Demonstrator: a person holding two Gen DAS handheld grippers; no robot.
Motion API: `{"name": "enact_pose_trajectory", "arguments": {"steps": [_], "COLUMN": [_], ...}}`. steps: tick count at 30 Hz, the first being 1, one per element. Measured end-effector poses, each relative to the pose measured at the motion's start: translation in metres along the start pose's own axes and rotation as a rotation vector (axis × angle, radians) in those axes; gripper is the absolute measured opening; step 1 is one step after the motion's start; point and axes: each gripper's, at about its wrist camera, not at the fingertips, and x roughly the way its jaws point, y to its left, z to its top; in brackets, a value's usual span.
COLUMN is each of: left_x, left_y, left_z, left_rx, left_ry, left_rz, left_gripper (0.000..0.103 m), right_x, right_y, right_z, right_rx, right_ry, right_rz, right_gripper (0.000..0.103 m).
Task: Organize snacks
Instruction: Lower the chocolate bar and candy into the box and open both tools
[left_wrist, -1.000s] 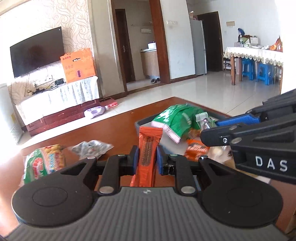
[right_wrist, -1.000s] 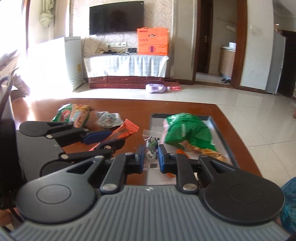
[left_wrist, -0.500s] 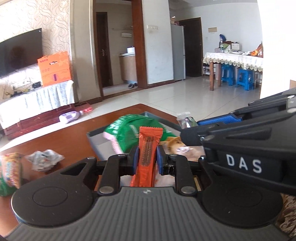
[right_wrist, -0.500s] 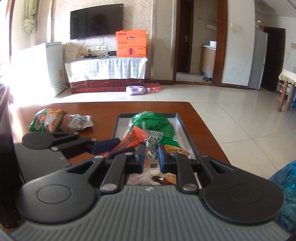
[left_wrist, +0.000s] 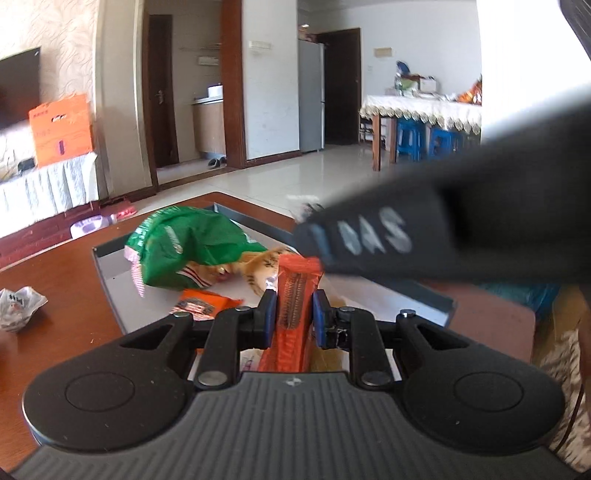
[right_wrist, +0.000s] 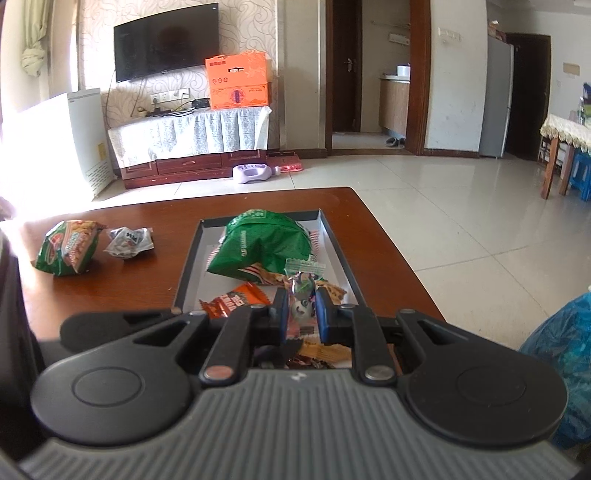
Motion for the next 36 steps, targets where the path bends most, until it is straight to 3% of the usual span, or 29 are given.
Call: {"name": "enact_pose_trajectory", "arguments": {"steps": [7,9,11,13,20,26,27,31,36], "left_x": [0.004,0.003,0.001,-0.002,-0.003,-0.001,0.000,-0.002,-0.005], "left_y": [-0.001,-0.001,-0.002,-0.004,0.002,0.004,0.005,0.004,0.002], "left_z": [-0.004,-0.004,-0.005,-0.006,-0.008,-0.007,-0.007,-0.007,-0.006], "left_rx": [0.004,0.003,0.009,0.021,0.001,-0.007,-0.007,-0.005,0.000], "left_ry": [0.011,0.008,-0.005,-0.019,0.000,0.002,0.002,0.000,-0.001], "left_rz": [0.012,0.013,0.020,0.023,0.030,0.027,0.027,0.024,0.023], "left_gripper": [0.028,0.038,0.062,0.072,0.079,0.080,0.080,0.080,0.080], "right_x": [0.006,0.007,0.009,0.012,0.027,0.034,0.033,0.027,0.017], "right_y": [-0.001,0.000,0.001,0.002,0.000,0.001,0.000,-0.006,-0.016], "right_z": [-0.003,-0.003,-0.002,-0.001,0.002,-0.003,-0.003,-0.003,-0.001], "right_rx": [0.008,0.002,-0.004,-0.009,-0.013,-0.033,-0.025,0.011,0.080], "right_ry": [0.021,0.025,0.028,0.030,0.049,0.053,0.047,0.011,-0.035], "right_rz": [0.009,0.011,0.015,0.019,0.031,0.012,0.015,0.034,0.075], "right_gripper": [0.019,0.019,0.019,0.019,0.019,0.021,0.023,0.059,0.064]}}
